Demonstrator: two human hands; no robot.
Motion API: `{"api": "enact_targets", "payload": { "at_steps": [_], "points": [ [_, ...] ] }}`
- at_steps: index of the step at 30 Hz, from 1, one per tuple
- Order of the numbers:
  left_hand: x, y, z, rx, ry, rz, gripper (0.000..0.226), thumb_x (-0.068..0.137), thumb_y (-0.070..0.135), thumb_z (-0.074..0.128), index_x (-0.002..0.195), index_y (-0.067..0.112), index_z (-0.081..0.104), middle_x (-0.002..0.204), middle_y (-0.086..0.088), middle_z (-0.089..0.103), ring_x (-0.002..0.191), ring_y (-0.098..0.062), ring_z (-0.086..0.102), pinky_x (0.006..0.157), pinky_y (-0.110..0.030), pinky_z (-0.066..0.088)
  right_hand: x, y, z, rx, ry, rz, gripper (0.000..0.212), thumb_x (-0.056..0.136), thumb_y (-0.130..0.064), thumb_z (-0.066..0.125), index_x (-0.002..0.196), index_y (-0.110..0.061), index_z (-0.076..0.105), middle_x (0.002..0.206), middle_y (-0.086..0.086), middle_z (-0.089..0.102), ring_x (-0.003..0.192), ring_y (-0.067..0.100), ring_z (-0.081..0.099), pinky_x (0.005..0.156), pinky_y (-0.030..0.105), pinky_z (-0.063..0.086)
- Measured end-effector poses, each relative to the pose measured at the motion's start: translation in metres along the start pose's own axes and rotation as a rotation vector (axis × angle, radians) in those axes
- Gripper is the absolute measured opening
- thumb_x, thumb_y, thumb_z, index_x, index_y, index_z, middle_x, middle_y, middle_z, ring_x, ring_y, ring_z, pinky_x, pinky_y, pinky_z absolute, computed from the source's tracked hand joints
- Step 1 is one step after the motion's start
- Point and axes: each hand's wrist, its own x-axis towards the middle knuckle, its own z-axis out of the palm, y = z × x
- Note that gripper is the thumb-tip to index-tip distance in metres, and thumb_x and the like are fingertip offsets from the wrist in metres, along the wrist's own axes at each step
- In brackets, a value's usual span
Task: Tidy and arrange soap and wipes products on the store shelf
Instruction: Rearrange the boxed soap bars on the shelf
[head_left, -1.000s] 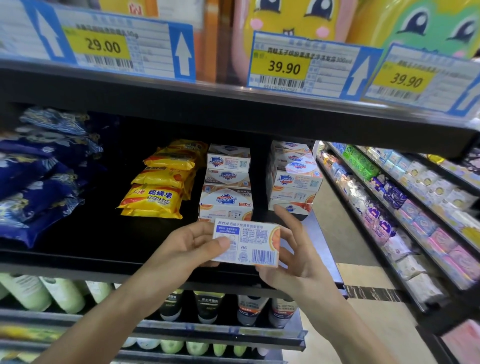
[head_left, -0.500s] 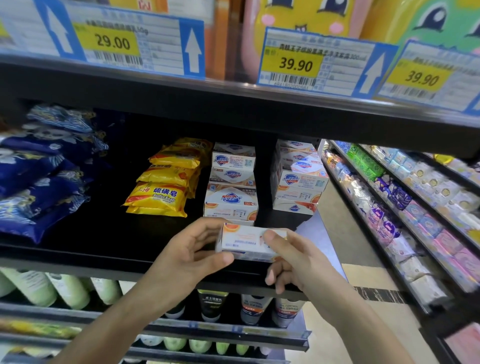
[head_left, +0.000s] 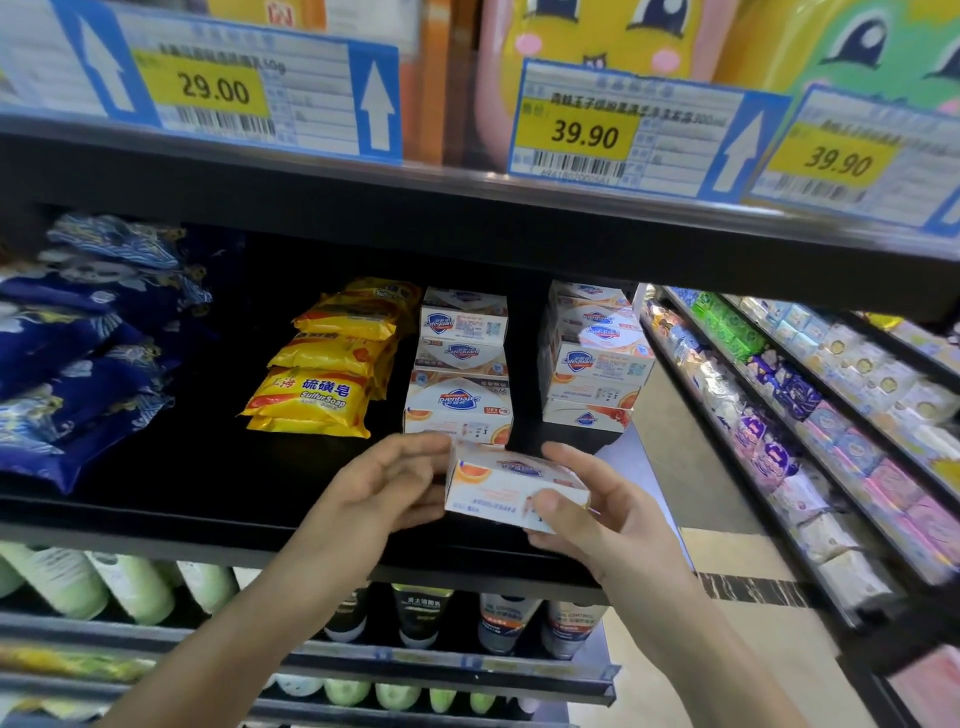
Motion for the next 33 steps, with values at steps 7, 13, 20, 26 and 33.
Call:
{"api": "enact_targets", "payload": {
  "at_steps": [7,13,20,26,33],
  "points": [
    [0.003,0.005,-0.004,0.009,-0.136,-0.056,0.049,0.091,0.059,0.071,0.132,0.034,0.063,0.124,0.006,0.075,0.113,-0.017,0.073,0.087,-0.022,0.059,-0.004,0.009,-0.007,-0.038,-0.112,-0.149,0.063,0.076,-0.016,0.087,0.131,-0.036,0.061,0.13,-0.003,0.071,0.118,0.021,0.07,0.086,0.024,0.058],
    [-0.005,0.001,-0.006,0.197,-0.272,0.064,0.081,0.073,0.027,0.093,0.135,0.057,0.051,0.134,0.023,0.062,0.122,-0.012,0.065,0.096,-0.023,0.055,-0.003,0.016,-0.012,-0.146,-0.14,-0.175,0.068,0.078,-0.013,0.085,0.134,-0.035,0.055,0.135,0.001,0.066,0.125,0.026,0.064,0.089,0.035,0.059],
    [-0.008,-0.004,0.001,0.38,-0.111,0.184,0.079,0.078,0.015,0.092,0.128,0.06,0.052,0.131,0.016,0.061,0.117,-0.01,0.066,0.087,-0.027,0.061,-0.004,0.015,-0.011,-0.17,-0.177,-0.175,0.066,0.083,0.002,0.081,0.133,-0.032,0.054,0.132,0.001,0.068,0.124,0.025,0.064,0.083,0.032,0.06],
    [-0.009,0.007,-0.006,0.555,-0.066,0.321,0.072,0.075,0.038,0.091,0.131,0.059,0.049,0.13,0.025,0.059,0.118,-0.006,0.06,0.08,-0.022,0.058,-0.004,0.012,-0.013,-0.351,-0.089,-0.199,0.088,0.075,-0.012,0.079,0.143,-0.052,0.039,0.123,-0.014,0.068,0.114,0.015,0.066,0.086,0.031,0.06],
    [0.012,0.053,-0.012,0.701,0.127,0.399,0.074,0.066,0.064,0.079,0.133,0.052,0.051,0.115,0.031,0.063,0.108,0.004,0.059,0.077,-0.02,0.049,0.009,0.017,-0.018,-0.882,0.133,-0.356,0.065,0.084,-0.006,0.063,0.14,-0.039,0.054,0.127,-0.028,0.055,0.122,0.001,0.048,0.095,0.011,0.039]
  ]
}}
